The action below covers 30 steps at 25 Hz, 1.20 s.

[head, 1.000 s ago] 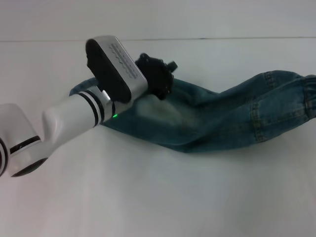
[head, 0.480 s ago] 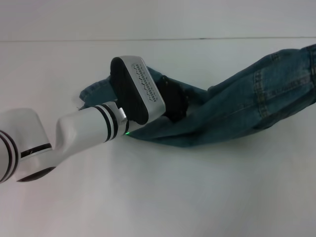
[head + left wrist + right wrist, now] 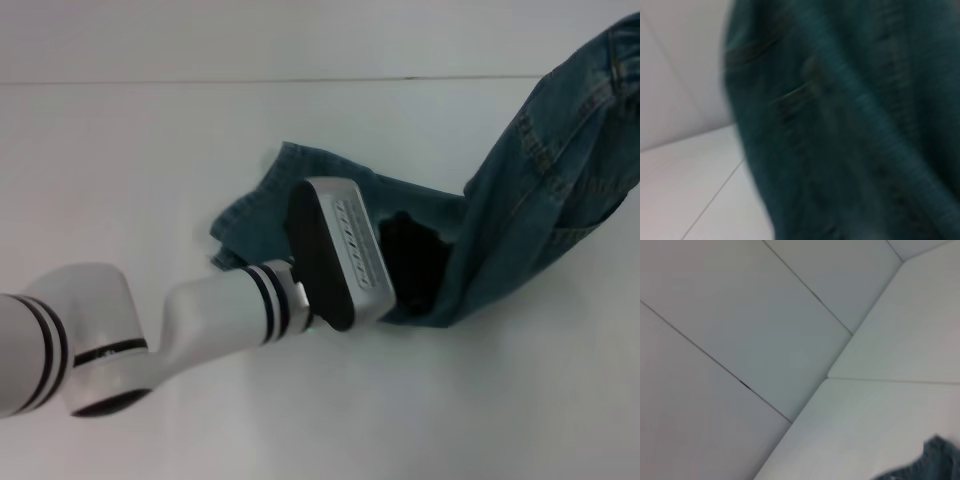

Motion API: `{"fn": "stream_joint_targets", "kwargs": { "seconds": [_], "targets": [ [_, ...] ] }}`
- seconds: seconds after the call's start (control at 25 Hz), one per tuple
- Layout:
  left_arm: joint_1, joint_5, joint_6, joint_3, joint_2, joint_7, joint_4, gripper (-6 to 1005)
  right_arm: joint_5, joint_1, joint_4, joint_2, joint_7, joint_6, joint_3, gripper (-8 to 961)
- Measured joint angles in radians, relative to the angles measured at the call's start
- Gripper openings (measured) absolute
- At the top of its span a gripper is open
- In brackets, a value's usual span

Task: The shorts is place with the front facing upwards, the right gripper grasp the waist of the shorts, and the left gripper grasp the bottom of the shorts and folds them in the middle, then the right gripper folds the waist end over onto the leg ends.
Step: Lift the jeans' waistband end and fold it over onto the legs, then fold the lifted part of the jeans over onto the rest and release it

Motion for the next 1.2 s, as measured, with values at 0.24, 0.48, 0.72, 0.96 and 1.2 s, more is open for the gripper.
{"fn": "stream_joint_targets", "kwargs": {
  "seconds": [0.24,0.48,0.72,0.96,1.2],
  "targets": [
    [0.041,0.193,-0.010,-0.249,0.000,0.026,-0.064,1,-0.006,0.030,0.009,0.010,-0.015,0.046,-0.016,127],
    [0.076,0.315,-0.012,-0.344,0.000,0.025,-0.103,1,-0.009,0.049,0.012,0.016,-0.024,0.096,-0.067,137],
    [0.085,0.352,-0.044,-0.380,0.000,0.026,-0.145,1,-0.011,0.067,0.016,0.026,-0.030,0.124,-0.110,147],
    [0.129,0.354,-0.044,-0.463,0.000,0.026,-0.154,1,-0.011,0.072,0.042,0.027,-0.044,0.130,-0.121,156],
    [0.202,0.355,-0.028,-0.568,0.000,0.017,-0.138,2,-0.018,0.060,0.052,0.022,-0.054,0.132,-0.123,166]
  ]
}}
